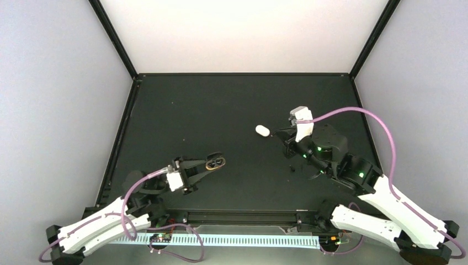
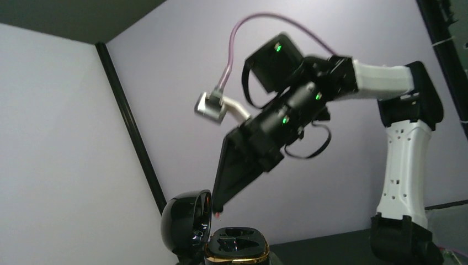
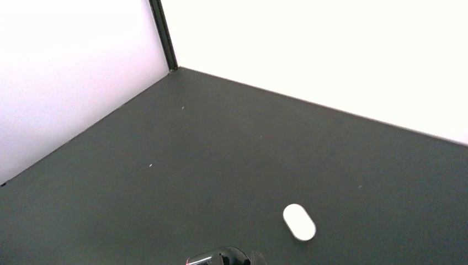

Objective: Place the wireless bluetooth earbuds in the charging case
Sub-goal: Place the earbud in the charging case.

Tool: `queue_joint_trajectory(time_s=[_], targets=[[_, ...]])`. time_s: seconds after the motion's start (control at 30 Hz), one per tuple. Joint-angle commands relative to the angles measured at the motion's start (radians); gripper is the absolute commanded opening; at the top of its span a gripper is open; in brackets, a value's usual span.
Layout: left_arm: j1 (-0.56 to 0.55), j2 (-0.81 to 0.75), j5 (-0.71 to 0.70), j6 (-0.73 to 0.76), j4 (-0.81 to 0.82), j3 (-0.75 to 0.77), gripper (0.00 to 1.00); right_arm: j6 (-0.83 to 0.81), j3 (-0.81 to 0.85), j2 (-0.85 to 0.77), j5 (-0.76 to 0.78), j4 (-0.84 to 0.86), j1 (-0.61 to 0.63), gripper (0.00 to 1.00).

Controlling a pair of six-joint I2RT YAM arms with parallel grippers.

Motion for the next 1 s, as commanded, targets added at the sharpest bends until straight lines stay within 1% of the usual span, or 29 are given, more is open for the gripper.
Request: queue_joint_trajectory(time_s=[0.0,0.13,0.23,0.33,0.53,0.63,0.77,0.97], targets=[[0.002,0.158,-0.034,-0.026,0.289,-0.002,0.02,-0.134,0.067,-0.029,0.073,-0.116,0.014,0.01],[0.002,0.339,-0.037,-0.034,0.421,0.026,0.02,-0.218,0.097,-0.055,0.094,-0.070,0.019,0.01],[0.002,0.430,-0.035,-0.038,0.479,0.048,0.01,-0.281,0.111,-0.060,0.090,-0.009,0.021,0.01],[0.004,0.481,-0.042,-0.026,0.493,0.073,0.01,-0.340,0.130,-0.056,0.066,0.044,0.022,0.01],[0.005,0.532,-0.096,0.002,0.510,0.084,0.02,-0.437,0.148,-0.041,0.034,0.118,0.043,0.01],[0.014,0.584,-0.114,-0.005,0.561,0.088,0.01,-0.502,0.138,-0.027,0.092,0.158,0.107,0.01],[0.043,0.668,-0.103,-0.045,0.632,0.110,0.02,-0.588,0.145,0.009,0.194,0.210,0.199,0.01],[0.072,0.730,-0.067,-0.080,0.671,0.156,0.02,-0.720,0.109,0.014,0.315,0.328,0.296,0.01]])
